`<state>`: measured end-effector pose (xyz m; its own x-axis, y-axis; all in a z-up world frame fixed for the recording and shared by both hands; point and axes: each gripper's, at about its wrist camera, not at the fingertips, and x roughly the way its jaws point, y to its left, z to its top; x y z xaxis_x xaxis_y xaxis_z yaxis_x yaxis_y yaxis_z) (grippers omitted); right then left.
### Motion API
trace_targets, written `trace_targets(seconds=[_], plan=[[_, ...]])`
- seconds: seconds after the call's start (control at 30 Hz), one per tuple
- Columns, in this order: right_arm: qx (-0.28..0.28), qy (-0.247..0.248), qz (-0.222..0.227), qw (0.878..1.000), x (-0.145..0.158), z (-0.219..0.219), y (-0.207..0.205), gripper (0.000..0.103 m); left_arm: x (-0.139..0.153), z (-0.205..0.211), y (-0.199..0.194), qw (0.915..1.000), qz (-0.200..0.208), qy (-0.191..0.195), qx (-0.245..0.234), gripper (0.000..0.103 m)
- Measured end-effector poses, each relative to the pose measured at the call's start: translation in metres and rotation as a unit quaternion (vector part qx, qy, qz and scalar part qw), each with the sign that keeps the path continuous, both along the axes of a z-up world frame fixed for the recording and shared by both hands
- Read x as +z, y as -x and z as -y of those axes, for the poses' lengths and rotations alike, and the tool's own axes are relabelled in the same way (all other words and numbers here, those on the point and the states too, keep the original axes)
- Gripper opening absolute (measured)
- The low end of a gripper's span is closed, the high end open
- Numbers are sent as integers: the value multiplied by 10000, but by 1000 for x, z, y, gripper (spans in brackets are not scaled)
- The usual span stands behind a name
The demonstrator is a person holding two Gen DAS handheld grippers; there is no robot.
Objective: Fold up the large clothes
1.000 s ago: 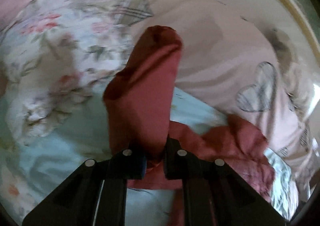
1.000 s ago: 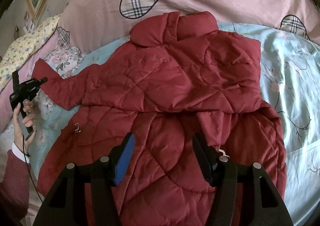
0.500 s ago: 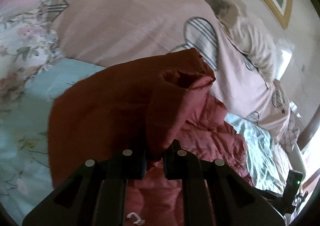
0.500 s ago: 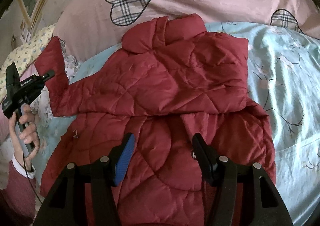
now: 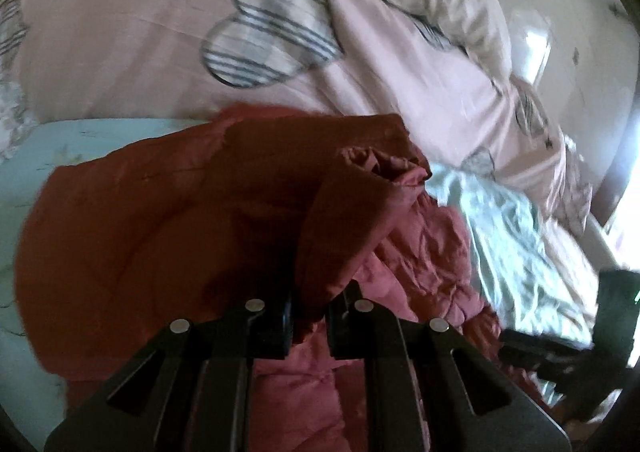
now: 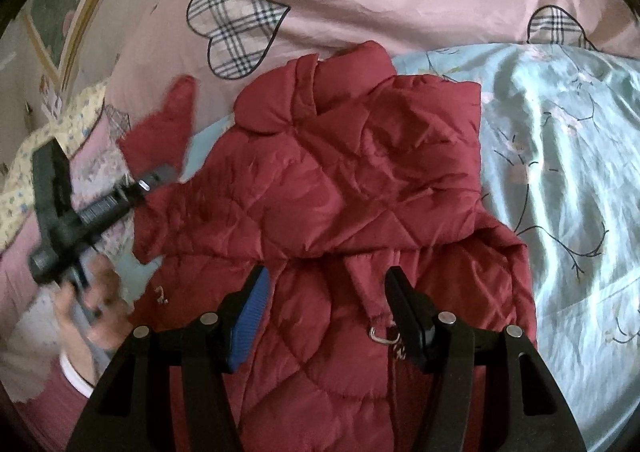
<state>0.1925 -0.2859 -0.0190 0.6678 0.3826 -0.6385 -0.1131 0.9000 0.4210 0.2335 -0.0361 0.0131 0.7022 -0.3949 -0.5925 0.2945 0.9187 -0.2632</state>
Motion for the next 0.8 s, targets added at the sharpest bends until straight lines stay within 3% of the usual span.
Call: trace_targets(seconds=[0.13, 0.3, 0.63, 0.7, 0.73, 0.77, 0.8], plan=[[-90, -149, -5, 9998, 3, 12, -17, 63, -21, 36, -3, 9992, -165, -261, -237, 10], [-39, -746, -57, 9972, 5, 22, -48, 63, -41, 62, 1, 9973, -174, -466, -537, 10], [30, -1563, -418, 9868, -22, 19, -107, 63, -51, 85, 14, 9943, -87, -689, -814, 10], [79, -1831, -514, 9817, -31, 19, -114, 52, -52, 88, 12, 9942, -96, -671, -830, 10], [136, -1955, -534, 9792, -34, 19, -116, 34, -53, 89, 12, 9942, -111, -676, -830, 11], [129, -1973, -537, 9788, -35, 18, -117, 24, -53, 89, 11, 9942, -130, -663, -836, 12], [102, -1920, -529, 9799, -34, 18, -117, 22, -54, 89, 10, 9943, -172, -651, -831, 16]])
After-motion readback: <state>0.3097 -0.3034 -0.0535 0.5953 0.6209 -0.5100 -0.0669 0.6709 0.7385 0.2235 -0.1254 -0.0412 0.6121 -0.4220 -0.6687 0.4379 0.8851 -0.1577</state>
